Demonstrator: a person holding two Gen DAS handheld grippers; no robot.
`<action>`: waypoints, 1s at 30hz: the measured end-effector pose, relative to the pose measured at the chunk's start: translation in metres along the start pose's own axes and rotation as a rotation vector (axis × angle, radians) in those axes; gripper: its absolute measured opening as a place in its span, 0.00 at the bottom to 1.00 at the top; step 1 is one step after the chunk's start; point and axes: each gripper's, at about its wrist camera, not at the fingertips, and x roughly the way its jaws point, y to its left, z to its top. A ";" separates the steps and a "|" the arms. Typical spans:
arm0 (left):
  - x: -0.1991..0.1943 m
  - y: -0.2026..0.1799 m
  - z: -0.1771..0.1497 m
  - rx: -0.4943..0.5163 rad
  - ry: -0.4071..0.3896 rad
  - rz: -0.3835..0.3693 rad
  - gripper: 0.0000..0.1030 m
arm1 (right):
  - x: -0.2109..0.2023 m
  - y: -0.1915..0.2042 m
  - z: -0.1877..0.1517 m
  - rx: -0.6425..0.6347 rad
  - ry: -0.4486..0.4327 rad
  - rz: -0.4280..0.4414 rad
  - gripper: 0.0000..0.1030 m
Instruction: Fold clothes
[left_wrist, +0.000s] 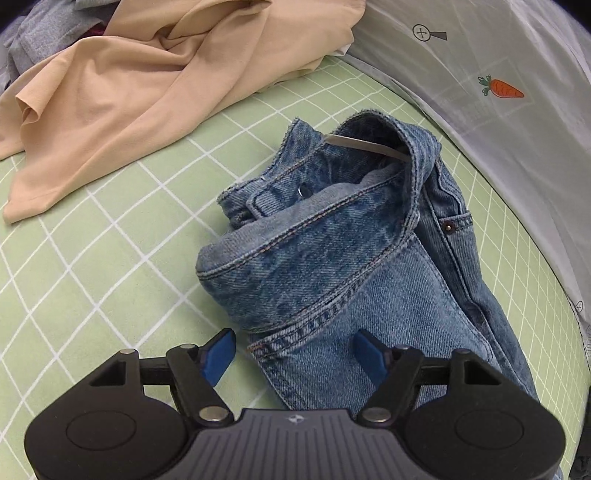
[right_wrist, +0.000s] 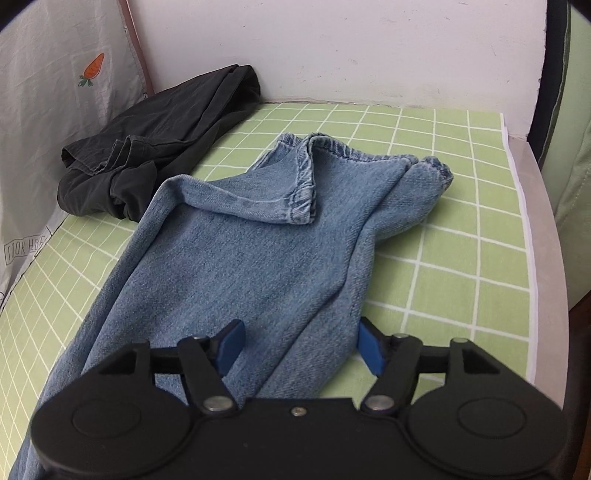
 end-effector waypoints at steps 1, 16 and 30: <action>0.001 0.001 0.001 -0.021 -0.013 -0.011 0.66 | 0.000 0.005 -0.002 -0.025 0.000 -0.006 0.65; -0.052 0.049 0.004 -0.186 -0.176 0.119 0.14 | -0.018 0.041 -0.016 -0.295 -0.015 0.168 0.13; -0.132 0.103 -0.040 -0.171 -0.255 0.233 0.31 | -0.065 0.016 -0.033 -0.422 -0.074 0.201 0.44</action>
